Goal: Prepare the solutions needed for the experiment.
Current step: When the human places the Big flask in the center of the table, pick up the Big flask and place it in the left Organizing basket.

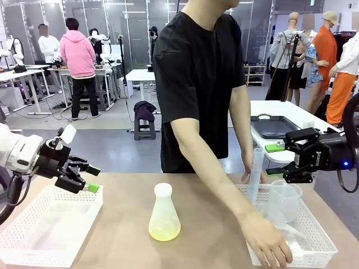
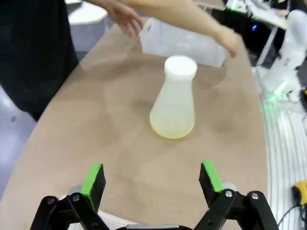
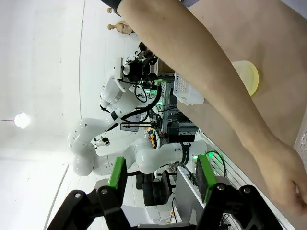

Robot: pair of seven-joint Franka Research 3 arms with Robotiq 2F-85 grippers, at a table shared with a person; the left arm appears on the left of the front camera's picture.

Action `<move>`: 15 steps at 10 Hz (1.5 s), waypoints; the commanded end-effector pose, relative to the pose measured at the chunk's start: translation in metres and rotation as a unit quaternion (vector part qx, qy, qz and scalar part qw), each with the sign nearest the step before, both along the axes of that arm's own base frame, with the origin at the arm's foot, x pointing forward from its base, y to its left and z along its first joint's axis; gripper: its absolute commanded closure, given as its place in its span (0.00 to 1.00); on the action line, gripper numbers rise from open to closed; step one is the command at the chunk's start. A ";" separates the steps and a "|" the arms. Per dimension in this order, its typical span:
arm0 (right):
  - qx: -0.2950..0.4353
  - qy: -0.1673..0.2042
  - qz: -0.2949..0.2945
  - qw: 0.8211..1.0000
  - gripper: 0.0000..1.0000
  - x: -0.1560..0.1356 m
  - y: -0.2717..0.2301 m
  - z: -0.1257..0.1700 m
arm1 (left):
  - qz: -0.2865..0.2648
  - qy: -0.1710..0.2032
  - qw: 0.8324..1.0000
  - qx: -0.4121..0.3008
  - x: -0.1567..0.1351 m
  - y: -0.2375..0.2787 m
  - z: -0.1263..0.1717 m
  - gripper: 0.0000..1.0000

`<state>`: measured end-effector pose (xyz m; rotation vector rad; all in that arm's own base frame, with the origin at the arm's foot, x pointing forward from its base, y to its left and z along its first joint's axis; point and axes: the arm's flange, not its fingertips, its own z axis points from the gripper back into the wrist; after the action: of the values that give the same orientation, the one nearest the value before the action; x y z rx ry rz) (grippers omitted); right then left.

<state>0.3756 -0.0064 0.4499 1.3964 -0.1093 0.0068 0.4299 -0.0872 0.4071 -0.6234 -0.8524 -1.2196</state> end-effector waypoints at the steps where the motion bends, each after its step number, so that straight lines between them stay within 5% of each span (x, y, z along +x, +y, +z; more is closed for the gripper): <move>1: 0.001 -0.003 0.003 1.000 0.26 -0.001 0.001 0.002 | -0.009 0.007 1.000 -0.017 0.005 0.002 0.004 0.00; 12: 0.001 -0.003 0.003 1.000 0.26 -0.001 0.001 0.002 | -0.003 0.004 1.000 -0.010 0.001 0.003 0.001 0.00; 15: 0.001 -0.003 0.003 1.000 0.26 -0.001 0.001 0.002 | -0.052 -0.031 0.994 0.089 0.005 -0.010 0.016 0.00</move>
<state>0.3756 -0.0062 0.4500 1.3959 -0.1090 0.0072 0.4318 -0.0899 0.4150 -0.5659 -0.7939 -1.3429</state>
